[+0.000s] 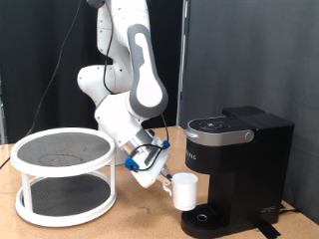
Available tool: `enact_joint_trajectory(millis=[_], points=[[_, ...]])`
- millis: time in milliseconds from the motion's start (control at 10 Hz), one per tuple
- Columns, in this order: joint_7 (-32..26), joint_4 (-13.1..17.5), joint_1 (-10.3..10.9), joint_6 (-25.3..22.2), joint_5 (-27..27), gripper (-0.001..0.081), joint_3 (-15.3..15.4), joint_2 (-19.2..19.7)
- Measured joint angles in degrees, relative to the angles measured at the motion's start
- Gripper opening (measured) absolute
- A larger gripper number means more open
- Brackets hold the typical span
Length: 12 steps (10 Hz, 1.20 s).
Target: Make a cup of coffee with the keurig machine
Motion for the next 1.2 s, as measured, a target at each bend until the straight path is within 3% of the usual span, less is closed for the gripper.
enact_joint_trajectory(millis=[1200], points=[[-1.9, 5.4, 0.2, 3.7, 7.0, 0.0003, 4.5, 5.1]])
